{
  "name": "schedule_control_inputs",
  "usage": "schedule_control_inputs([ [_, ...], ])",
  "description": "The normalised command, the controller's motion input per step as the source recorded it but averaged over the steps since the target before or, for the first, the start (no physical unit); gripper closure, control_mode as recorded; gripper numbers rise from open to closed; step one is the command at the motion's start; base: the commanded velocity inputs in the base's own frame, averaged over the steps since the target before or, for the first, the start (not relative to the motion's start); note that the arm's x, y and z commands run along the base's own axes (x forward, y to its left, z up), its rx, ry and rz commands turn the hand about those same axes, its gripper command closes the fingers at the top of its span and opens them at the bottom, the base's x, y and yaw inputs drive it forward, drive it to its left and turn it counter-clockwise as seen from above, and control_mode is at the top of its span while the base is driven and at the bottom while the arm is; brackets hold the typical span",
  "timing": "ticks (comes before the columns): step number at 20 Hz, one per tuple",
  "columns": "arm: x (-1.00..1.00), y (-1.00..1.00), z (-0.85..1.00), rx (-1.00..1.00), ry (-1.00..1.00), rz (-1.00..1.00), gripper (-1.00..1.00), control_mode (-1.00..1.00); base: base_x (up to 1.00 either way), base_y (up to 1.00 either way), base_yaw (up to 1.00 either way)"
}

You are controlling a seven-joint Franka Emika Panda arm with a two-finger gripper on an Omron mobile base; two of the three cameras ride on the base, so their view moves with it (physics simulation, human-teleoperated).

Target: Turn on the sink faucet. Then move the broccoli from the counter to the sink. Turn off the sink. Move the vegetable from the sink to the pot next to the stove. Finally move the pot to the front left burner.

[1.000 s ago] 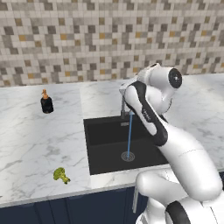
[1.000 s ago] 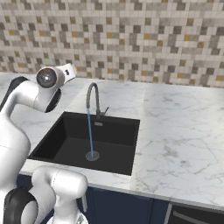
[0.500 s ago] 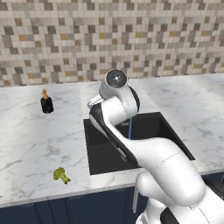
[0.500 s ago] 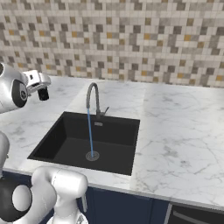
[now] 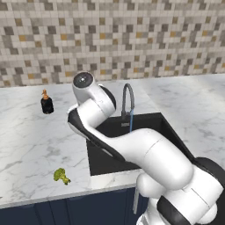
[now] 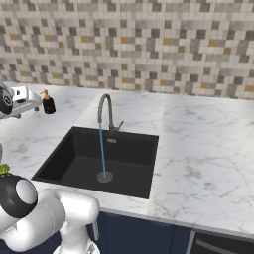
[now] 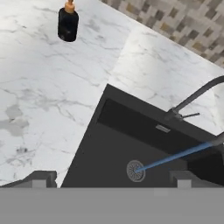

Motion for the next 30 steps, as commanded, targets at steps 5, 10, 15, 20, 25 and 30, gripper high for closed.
schedule_control_inputs([
  [5,-0.33,0.31,-0.68,0.00,0.12,0.00,-1.00,-1.00,0.00,0.00,0.00],
  [10,-0.39,0.36,-0.84,0.00,0.08,0.00,-1.00,-1.00,0.00,0.00,0.00],
  [15,-0.27,0.29,-0.80,0.02,0.03,0.00,-1.00,-1.00,0.00,0.00,0.00],
  [20,-0.02,0.25,-0.58,0.01,0.01,0.00,-1.00,-1.00,0.00,0.00,0.00],
  [25,-0.02,0.40,-0.41,0.00,0.10,0.00,-1.00,-1.00,0.00,0.00,0.00],
  [30,-0.13,0.37,-0.23,0.01,0.15,0.00,-1.00,-1.00,0.00,0.00,0.00],
])
